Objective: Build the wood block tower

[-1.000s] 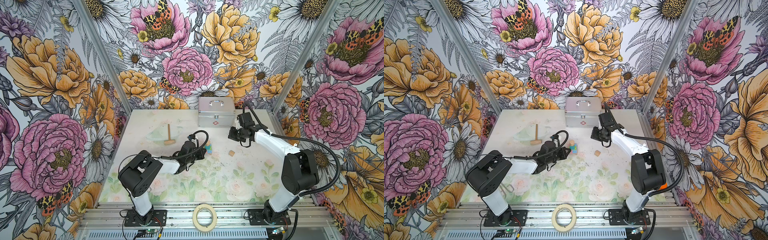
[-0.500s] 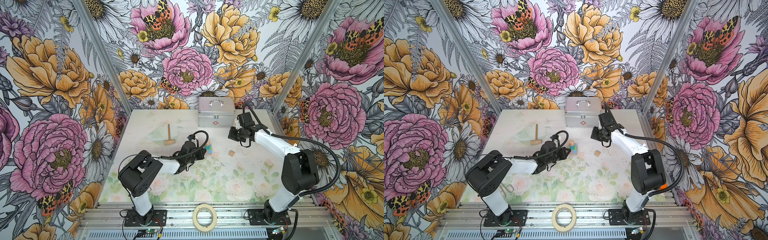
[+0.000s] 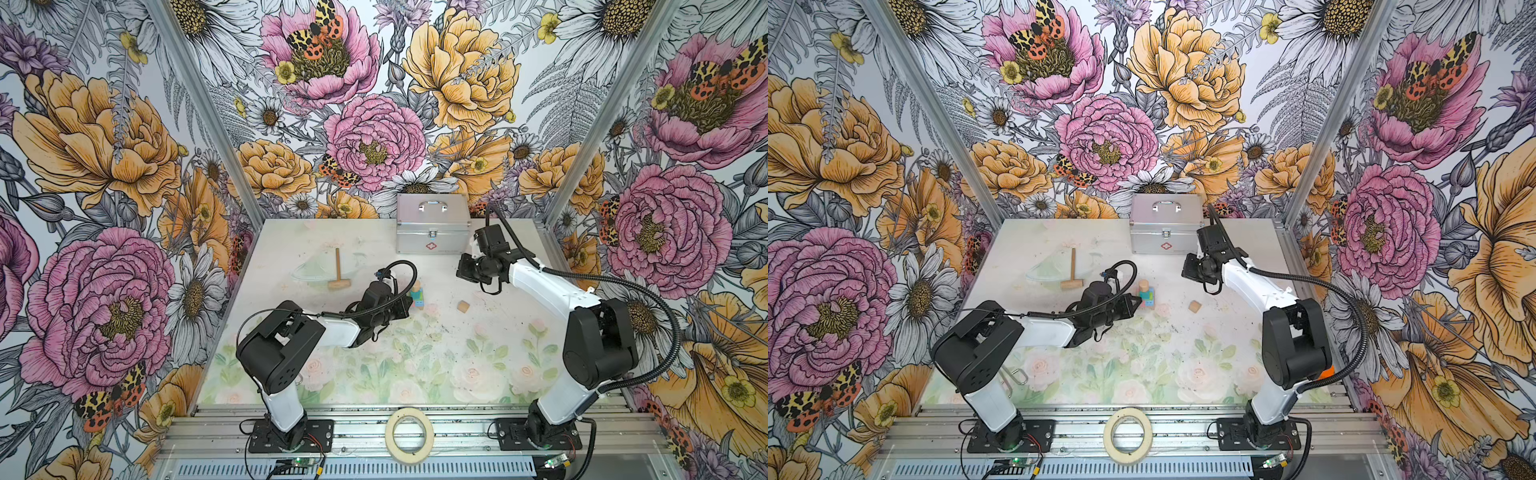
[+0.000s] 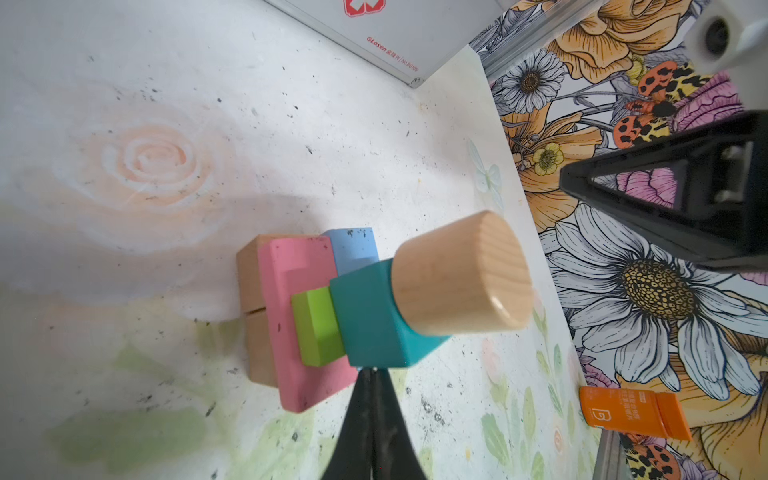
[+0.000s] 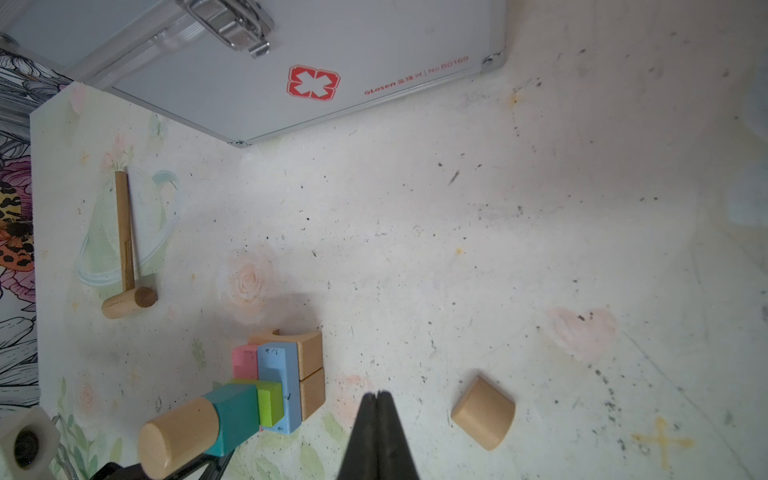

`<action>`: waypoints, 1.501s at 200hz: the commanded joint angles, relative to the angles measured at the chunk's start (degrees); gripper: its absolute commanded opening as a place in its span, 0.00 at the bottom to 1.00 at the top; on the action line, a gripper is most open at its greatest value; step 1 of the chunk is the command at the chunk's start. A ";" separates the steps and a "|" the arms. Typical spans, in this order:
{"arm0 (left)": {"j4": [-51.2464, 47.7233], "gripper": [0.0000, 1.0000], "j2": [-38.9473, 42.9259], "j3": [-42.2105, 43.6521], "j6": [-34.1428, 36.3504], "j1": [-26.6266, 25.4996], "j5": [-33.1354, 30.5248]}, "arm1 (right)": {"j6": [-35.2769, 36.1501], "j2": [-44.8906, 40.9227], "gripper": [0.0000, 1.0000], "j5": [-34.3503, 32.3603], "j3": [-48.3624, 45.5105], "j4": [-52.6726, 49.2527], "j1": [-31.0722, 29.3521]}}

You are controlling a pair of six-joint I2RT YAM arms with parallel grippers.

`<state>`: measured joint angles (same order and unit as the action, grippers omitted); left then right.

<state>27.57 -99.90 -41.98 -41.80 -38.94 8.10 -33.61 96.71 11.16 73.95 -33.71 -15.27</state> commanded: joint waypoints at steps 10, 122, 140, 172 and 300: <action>0.11 0.00 -0.85 -1.21 1.20 0.09 -1.42 | -0.85 -2.24 0.00 -0.07 -0.50 1.37 0.64; 0.11 0.00 1.96 1.28 2.12 -0.95 -1.19 | -0.80 -2.85 0.00 -0.06 -0.78 1.28 0.64; 0.11 0.00 4.58 3.25 2.78 -1.76 -2.13 | -0.89 -3.17 0.00 -0.05 -0.89 1.29 0.59; -0.98 0.00 12.31 6.92 6.79 -4.56 -6.94 | -0.98 -4.06 0.00 -0.04 -1.31 1.20 0.69; -25.42 0.00 37.52 0.88 14.70 11.72 -8.65 | -10.57 -9.01 0.07 -13.47 -8.03 -8.51 -1.46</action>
<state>9.06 -64.40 -36.75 -29.36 -30.50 -4.01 -40.14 89.19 1.91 66.78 -39.92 -15.53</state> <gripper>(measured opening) 0.046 0.053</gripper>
